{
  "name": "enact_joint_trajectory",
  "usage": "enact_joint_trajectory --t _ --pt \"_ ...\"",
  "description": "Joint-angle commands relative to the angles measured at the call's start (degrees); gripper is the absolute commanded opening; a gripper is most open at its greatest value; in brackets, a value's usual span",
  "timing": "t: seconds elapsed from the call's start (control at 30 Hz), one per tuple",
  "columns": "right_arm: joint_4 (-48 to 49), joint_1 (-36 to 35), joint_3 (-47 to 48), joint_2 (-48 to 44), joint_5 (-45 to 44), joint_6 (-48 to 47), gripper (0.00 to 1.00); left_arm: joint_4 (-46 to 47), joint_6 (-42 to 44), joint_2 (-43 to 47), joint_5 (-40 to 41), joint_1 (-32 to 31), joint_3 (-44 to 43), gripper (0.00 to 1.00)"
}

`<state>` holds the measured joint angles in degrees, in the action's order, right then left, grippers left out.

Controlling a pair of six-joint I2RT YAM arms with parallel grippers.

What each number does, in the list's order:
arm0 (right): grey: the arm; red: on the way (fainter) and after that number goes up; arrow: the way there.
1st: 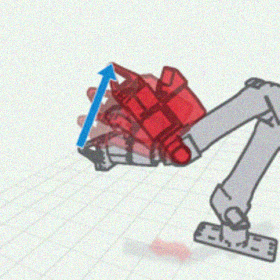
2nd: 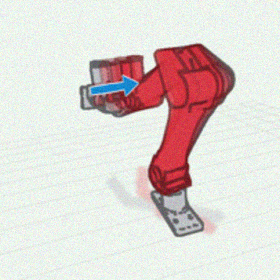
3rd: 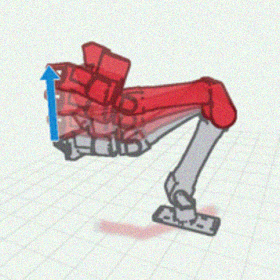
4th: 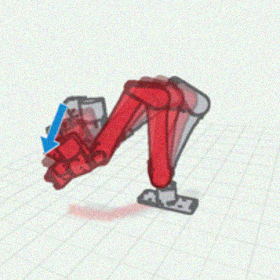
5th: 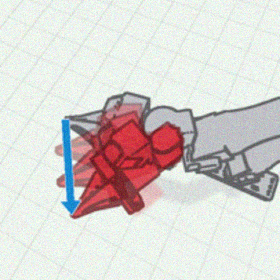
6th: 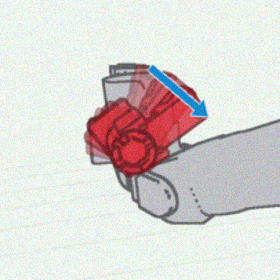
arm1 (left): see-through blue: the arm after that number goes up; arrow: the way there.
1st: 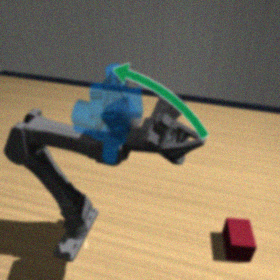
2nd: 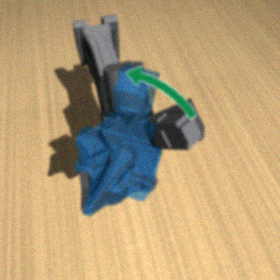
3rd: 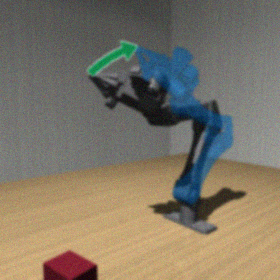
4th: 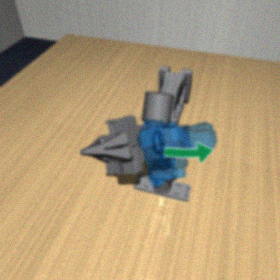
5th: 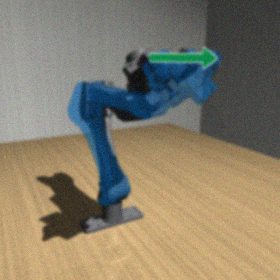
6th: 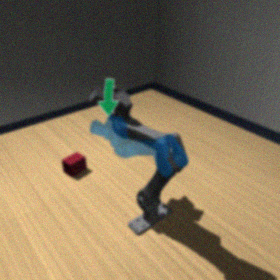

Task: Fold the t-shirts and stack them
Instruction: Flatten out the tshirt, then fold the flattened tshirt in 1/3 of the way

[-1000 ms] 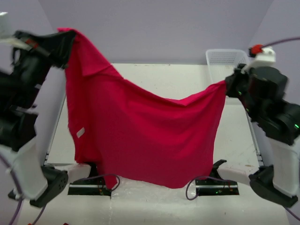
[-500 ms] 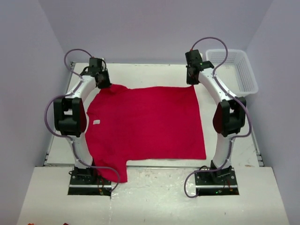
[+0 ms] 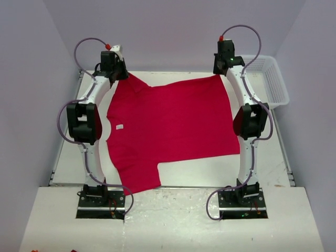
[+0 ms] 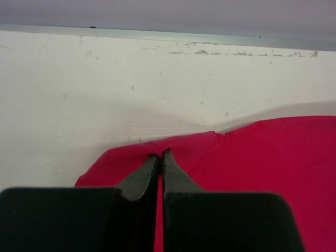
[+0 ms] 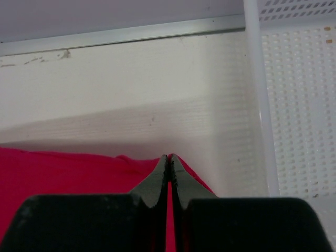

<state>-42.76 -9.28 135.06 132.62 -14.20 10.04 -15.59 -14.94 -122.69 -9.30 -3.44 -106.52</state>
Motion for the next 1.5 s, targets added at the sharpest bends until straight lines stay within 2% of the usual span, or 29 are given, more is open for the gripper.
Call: enact_joint_trajectory --t 0.0,0.1,0.17,0.5,0.8,1.0,1.2,1.47 --pt "0.22 1.1 3.71 2.73 0.67 -2.22 0.0 0.48 1.67 -1.14 -1.51 0.19 -2.9 0.0" --pt "0.57 1.8 4.15 3.52 -0.04 -2.57 0.0 0.04 1.06 0.26 -1.25 0.19 -1.07 0.0" --pt "1.1 2.33 4.15 4.14 -0.48 -3.1 0.0 1.35 0.09 3.68 -0.55 0.1 4.8 0.0" --pt "1.37 4.09 2.31 3.88 0.57 -2.57 0.0 1.62 -4.13 15.46 0.07 -1.56 16.68 0.0" --pt "0.84 4.36 -5.95 -0.25 -0.04 -0.37 0.0 -0.23 -6.59 24.24 3.85 -5.43 23.18 0.0" --pt "1.45 4.71 -11.75 -4.12 -1.18 0.85 0.0 -2.77 -9.49 29.96 7.19 -5.79 28.37 0.0" --pt "4.62 4.62 -21.32 -11.06 -2.32 1.73 0.0 -3.82 -10.99 36.64 8.59 -5.96 34.79 0.0" --pt "4.27 4.71 -26.86 -15.02 -2.68 3.23 0.0 -5.67 -11.25 42.36 9.04 -8.16 40.69 0.0"
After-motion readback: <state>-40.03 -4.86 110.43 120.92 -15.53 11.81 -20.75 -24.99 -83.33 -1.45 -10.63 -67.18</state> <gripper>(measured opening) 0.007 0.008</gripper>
